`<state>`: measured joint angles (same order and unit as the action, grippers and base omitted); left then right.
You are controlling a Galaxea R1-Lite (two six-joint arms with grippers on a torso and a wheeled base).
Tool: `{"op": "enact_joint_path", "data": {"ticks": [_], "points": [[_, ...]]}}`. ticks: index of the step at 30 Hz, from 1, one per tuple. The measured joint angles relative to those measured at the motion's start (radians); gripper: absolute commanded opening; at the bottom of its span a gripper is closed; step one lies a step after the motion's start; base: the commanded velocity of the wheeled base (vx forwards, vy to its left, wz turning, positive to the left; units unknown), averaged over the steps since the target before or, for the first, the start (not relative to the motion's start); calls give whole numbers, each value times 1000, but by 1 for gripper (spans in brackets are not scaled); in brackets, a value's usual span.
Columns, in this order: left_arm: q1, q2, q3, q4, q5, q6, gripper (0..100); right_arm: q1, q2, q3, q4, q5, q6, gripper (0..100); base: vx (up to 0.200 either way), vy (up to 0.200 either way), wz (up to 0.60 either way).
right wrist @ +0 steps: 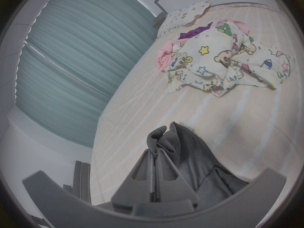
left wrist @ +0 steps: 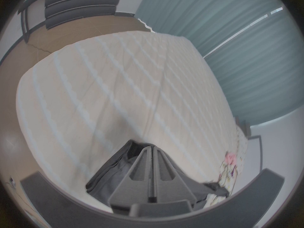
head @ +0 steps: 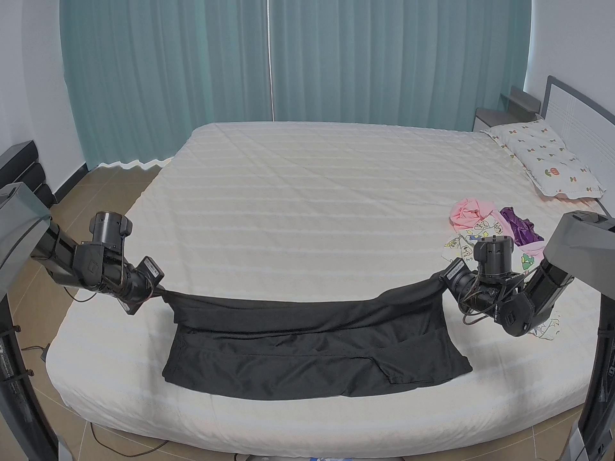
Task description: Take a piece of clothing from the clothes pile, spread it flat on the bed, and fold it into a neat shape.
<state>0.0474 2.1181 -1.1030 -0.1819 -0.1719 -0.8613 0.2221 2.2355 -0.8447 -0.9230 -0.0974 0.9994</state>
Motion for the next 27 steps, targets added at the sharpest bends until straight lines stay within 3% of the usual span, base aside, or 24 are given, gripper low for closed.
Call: {"op": "enact_joint_path", "data": {"ticks": [10,27], "points": [[7,80,-119,-96,4,-120,0,-4,55,-87,-140,-7,1,0,0,0,0],[43,-10,-16,-157,-23,-134,0,1,69,-30,-329,-2,-14,0,0,0,0]]}}
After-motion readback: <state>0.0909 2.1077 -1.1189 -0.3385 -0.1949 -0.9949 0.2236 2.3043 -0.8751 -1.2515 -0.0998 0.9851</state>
